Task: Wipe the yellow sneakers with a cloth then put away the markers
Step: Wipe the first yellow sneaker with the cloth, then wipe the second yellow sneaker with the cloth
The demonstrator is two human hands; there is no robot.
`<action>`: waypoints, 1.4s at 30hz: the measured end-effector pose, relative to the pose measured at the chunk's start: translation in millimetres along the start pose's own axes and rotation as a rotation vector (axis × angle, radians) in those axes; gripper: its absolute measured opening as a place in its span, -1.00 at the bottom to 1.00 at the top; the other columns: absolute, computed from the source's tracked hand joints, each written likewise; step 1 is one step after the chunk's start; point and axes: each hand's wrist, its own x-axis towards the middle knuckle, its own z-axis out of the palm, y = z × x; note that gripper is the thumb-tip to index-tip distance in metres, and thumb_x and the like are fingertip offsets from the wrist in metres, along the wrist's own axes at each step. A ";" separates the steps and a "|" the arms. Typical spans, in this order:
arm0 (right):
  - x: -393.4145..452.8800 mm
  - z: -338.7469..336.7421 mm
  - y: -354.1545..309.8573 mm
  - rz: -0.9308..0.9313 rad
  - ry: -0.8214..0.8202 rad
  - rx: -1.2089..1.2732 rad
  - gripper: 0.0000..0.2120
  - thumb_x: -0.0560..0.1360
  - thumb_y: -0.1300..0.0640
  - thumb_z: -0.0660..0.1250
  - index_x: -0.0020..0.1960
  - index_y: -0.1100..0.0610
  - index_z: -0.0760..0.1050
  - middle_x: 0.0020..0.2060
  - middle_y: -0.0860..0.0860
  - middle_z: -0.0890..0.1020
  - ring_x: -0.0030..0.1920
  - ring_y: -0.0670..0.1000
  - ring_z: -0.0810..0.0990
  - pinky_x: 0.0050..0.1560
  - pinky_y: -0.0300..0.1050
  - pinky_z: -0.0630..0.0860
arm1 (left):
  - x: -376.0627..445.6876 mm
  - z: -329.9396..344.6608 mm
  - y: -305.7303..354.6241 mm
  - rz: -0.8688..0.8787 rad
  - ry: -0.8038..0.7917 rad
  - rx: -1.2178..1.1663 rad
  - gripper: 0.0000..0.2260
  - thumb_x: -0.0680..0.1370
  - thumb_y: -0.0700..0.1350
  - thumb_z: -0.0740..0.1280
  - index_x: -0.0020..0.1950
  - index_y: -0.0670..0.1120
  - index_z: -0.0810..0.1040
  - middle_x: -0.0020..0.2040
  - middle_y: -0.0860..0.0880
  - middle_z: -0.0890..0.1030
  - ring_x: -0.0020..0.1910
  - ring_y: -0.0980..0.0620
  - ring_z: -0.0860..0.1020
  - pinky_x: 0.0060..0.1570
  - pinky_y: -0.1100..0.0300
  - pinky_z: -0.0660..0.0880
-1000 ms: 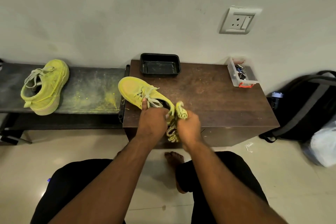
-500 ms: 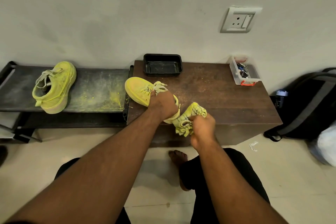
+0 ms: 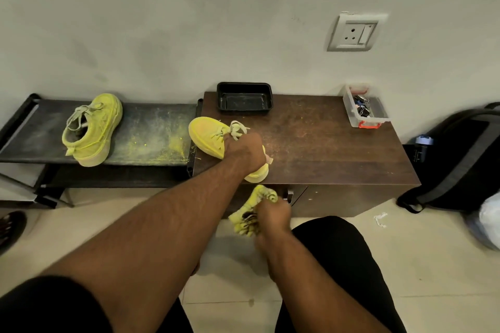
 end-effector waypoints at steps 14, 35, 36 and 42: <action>-1.8 13.3 -46.3 -0.456 -0.151 -0.169 -0.71 0.46 0.37 0.23 -0.09 0.06 0.64 -0.19 0.05 0.69 -0.12 0.10 0.66 -0.09 0.09 0.64 | -94.4 -4.4 -139.1 0.162 0.284 0.336 -0.84 0.46 -0.22 0.28 -0.04 0.03 0.53 -0.13 0.06 0.61 -0.03 0.01 0.58 0.32 -0.13 0.00; 43.7 154.5 -68.9 -0.752 -0.496 -0.417 -0.46 0.50 0.43 0.23 0.35 -0.05 0.44 0.05 -0.14 0.62 -0.18 -0.28 0.61 -0.18 -0.33 0.59 | 0.1 3.3 -315.2 -0.027 0.332 0.277 -0.63 0.53 -0.25 0.22 0.33 -0.09 0.48 0.09 -0.05 0.60 0.26 -0.08 0.42 0.41 -0.26 -0.17; 44.9 157.9 -67.3 -0.748 -0.499 -0.417 -0.46 0.50 0.43 0.23 0.35 -0.05 0.44 0.01 -0.18 0.62 -0.21 -0.28 0.61 -0.23 -0.35 0.58 | 0.7 6.0 -321.7 -0.034 0.323 0.276 -0.63 0.53 -0.25 0.21 0.33 -0.09 0.48 0.10 -0.04 0.60 0.26 -0.07 0.42 0.42 -0.25 -0.18; 43.1 166.5 -63.9 -0.735 -0.497 -0.361 -0.49 0.50 0.44 0.26 0.35 0.03 0.44 0.03 -0.17 0.60 -0.19 -0.35 0.61 -0.24 -0.41 0.54 | 0.5 15.5 -337.8 0.008 0.421 0.263 -0.67 0.45 -0.32 0.27 0.20 -0.16 0.58 -0.05 -0.11 0.64 0.12 -0.14 0.52 0.43 -0.22 -0.17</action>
